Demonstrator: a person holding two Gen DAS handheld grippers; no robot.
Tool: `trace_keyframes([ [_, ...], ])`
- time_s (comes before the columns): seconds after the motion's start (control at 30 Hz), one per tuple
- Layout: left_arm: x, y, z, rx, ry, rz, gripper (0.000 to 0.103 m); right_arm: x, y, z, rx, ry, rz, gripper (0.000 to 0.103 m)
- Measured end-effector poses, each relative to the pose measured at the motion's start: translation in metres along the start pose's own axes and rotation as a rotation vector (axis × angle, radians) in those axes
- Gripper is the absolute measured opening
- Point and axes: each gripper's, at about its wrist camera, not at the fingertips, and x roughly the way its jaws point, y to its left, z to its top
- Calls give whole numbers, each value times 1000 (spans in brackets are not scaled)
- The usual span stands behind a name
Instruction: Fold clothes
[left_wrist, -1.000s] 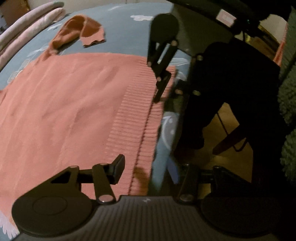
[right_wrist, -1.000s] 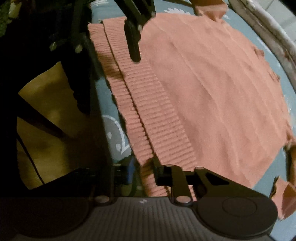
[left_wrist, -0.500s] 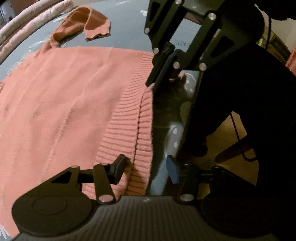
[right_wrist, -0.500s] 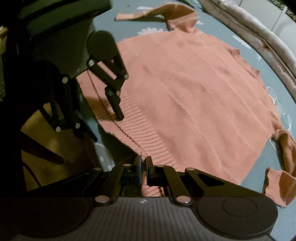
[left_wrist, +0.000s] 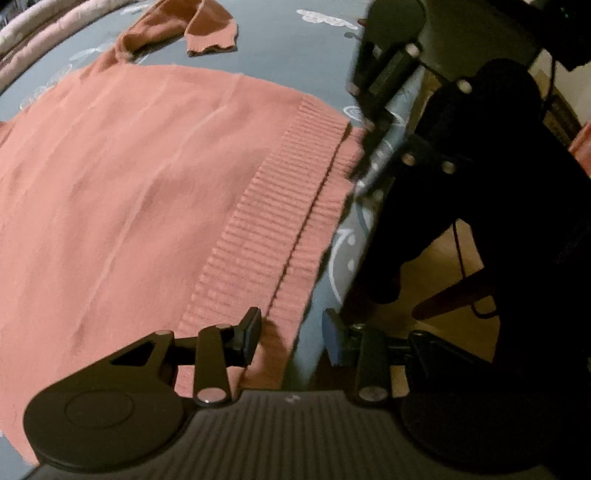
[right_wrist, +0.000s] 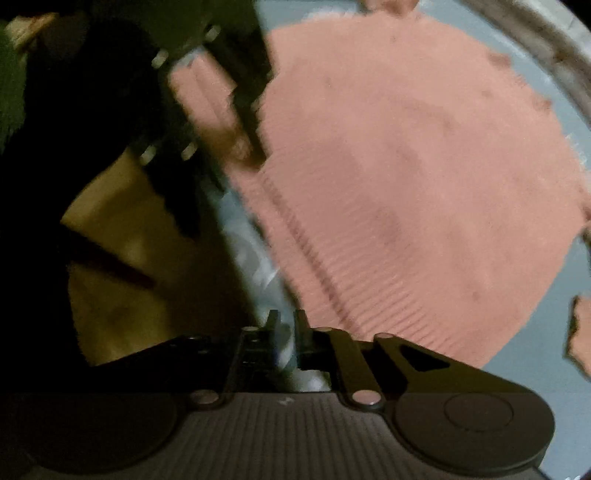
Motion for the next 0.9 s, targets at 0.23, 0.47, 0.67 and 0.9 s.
trace_keyframes([
  [0.23, -1, 7, -19, 0, 69, 16, 36, 9, -5, 11, -139, 15, -44, 18],
  [0.47, -3, 7, -21, 24, 63, 43, 18, 24, -5, 13, -209, 33, -86, 10],
  [0.67, -10, 11, -26, -5, 66, 15, 10, 20, -14, 15, -190, 74, -21, 7],
  [0.9, -19, 14, -32, -39, 69, -27, 15, 21, -20, 16, -119, 81, 13, 10],
])
